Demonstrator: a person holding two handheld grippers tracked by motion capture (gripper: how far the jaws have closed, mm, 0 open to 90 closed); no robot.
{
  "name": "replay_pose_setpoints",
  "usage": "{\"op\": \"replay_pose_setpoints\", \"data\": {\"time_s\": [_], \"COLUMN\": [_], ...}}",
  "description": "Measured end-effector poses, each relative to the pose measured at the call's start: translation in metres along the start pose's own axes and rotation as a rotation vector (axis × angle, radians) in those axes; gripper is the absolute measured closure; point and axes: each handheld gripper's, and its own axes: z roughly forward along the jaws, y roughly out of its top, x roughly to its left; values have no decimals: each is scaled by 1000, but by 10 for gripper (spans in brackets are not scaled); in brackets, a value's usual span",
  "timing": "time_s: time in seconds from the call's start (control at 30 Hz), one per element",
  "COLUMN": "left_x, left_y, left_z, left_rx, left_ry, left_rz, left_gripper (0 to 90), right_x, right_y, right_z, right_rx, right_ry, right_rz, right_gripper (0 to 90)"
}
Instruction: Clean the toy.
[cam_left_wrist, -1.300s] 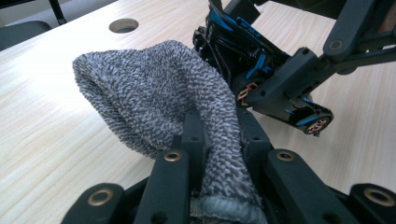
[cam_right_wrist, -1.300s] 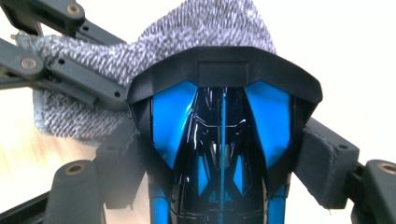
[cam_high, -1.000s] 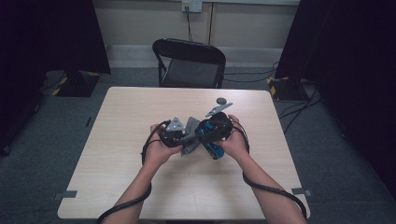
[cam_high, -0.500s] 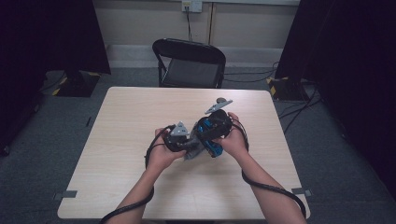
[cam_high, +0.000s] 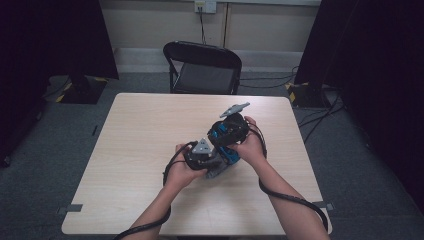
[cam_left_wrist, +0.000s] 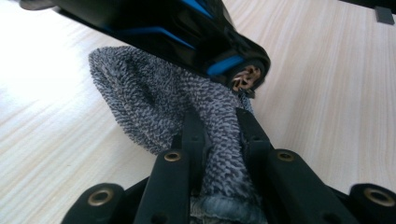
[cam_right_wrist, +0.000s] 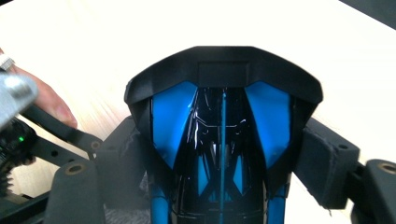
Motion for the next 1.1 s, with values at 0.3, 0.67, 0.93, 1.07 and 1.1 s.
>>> {"op": "replay_pose_setpoints", "data": {"time_s": [0.3,0.67,0.93,1.07,1.1], "left_x": [-5,-12,-15,-12,-11], "left_y": [-2,-4,-9,-9,-9], "left_z": [3,5,8,4,2], "left_rx": [7,14,30,30,28], "left_ry": [-18,-49,-73,-65,-59], "left_rz": [9,13,19,14,11], "left_gripper": [768,768,767,767,767], "right_x": [-3,-5,-9,-12,-13], "right_y": [5,11,15,15,15], "right_z": [-2,-5,-11,-15,-16], "right_rx": [-6,-22,-38,-45,-46], "right_ry": [1,-5,-9,-16,-17], "right_rz": [5,11,21,24,25], "right_gripper": [257,256,256,257,257]}}
